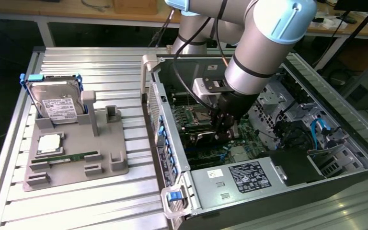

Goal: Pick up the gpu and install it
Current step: 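Insert the gpu into the slot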

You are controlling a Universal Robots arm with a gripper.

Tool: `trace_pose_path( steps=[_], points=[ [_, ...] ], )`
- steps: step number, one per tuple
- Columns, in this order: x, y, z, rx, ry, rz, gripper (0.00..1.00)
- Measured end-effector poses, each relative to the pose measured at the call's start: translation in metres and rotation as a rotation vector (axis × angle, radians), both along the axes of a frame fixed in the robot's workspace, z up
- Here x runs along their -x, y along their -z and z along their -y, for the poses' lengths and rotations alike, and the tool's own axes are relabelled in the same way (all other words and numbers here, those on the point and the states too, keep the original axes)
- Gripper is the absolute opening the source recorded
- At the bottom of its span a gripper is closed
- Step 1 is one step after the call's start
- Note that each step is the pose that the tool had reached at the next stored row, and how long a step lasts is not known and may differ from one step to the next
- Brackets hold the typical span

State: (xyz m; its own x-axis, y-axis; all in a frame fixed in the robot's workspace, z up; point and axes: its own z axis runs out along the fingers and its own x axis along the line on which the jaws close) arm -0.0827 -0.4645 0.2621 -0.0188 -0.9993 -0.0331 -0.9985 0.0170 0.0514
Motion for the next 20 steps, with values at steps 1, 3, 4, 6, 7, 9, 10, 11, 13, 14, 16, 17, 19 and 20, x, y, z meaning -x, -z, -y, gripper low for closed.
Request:
trace_pose_path(
  steps=[1,3,4,6,7,9,10,11,13,14,16,17,19,20],
  points=[
    [0.0000,0.0000,0.0000,0.0000,0.000,0.0001,0.27],
    [0.0001,0.0000,-0.0001,0.0000,0.000,0.0000,0.27],
    [0.0001,0.0000,-0.0001,0.0000,0.000,0.0000,0.27],
    [0.0000,0.0001,-0.0001,0.0000,0.000,0.0000,0.27],
    [0.0001,0.0009,-0.0001,0.0004,0.000,-0.0002,0.27],
    [0.0002,0.0040,-0.0001,-0.0002,0.000,-0.0003,0.27],
    [0.0002,0.0043,-0.0001,0.0003,0.000,-0.0001,0.27],
    [0.0002,0.0043,-0.0001,0.0001,0.000,-0.0001,0.27],
    [0.0001,0.0044,-0.0001,0.0001,0.000,-0.0001,0.27],
    [0.0001,0.0044,-0.0001,0.0000,0.000,0.0000,0.27],
    [0.0001,0.0045,-0.0001,0.0000,0.000,0.0001,0.27],
    [0.0001,0.0045,-0.0001,0.0000,0.000,0.0000,0.27],
    [0.0001,0.0045,-0.0001,-0.0001,0.000,0.0000,0.27],
    [0.0001,0.0045,-0.0001,-0.0001,0.000,0.0000,0.27]
  ],
)
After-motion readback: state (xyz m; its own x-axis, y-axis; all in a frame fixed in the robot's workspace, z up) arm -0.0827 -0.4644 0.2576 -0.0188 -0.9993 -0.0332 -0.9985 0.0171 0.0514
